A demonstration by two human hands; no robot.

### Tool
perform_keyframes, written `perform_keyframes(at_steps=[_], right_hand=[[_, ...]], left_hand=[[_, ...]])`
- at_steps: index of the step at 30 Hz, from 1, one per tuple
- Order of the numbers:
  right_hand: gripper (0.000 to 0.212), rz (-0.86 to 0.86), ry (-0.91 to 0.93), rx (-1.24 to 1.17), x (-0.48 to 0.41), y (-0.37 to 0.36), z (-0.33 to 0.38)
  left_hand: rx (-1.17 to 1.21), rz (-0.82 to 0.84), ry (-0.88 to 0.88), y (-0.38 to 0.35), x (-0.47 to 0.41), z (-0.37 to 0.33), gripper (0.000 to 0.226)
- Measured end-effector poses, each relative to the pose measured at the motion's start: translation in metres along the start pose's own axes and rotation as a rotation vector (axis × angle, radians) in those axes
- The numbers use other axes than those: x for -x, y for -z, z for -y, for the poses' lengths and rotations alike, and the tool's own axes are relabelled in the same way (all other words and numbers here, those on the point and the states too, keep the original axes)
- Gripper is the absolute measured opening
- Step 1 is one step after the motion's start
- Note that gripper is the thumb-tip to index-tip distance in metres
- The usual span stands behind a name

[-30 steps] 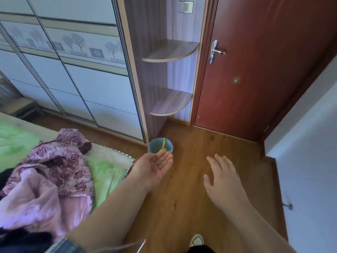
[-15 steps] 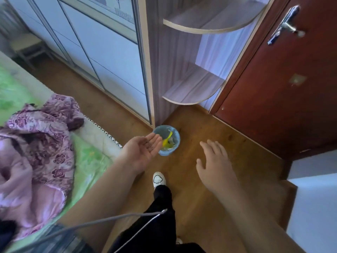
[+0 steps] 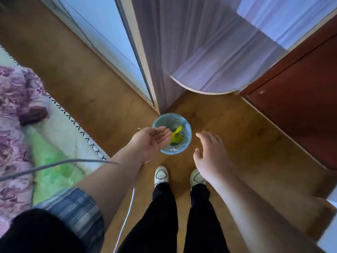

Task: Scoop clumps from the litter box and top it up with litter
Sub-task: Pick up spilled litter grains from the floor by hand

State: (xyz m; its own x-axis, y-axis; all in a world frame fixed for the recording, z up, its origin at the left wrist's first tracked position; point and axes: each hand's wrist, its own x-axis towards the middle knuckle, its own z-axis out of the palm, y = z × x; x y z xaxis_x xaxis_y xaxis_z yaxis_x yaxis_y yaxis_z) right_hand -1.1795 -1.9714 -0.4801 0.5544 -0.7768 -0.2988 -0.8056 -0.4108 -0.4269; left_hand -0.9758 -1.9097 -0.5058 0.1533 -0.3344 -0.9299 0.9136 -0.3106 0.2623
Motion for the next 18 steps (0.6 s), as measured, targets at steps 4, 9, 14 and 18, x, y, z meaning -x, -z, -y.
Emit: perform_keyframes(at_steps=[4,9,14,18], right_hand=[[0.045,0.004,0.114,-0.148,-0.06,-0.077,-0.038],[0.049,0.232,0.331,-0.333,-0.103,-0.161,-0.058],[0.052,0.509,0.469,-0.235,-0.137,-0.213,-0.068],[0.053,0.596,0.115,-0.081,-0.171,-0.241,-0.095]], left_hand=[[0.141,-0.034,0.035,0.005,-0.109,0.018,0.041],[0.38,0.074,0.079,0.018,-0.198,0.045,0.077],[0.426,0.159,0.151,0.035,-0.236,0.07,0.094],[0.533,0.248,0.127,0.045,-0.247,0.07,0.101]])
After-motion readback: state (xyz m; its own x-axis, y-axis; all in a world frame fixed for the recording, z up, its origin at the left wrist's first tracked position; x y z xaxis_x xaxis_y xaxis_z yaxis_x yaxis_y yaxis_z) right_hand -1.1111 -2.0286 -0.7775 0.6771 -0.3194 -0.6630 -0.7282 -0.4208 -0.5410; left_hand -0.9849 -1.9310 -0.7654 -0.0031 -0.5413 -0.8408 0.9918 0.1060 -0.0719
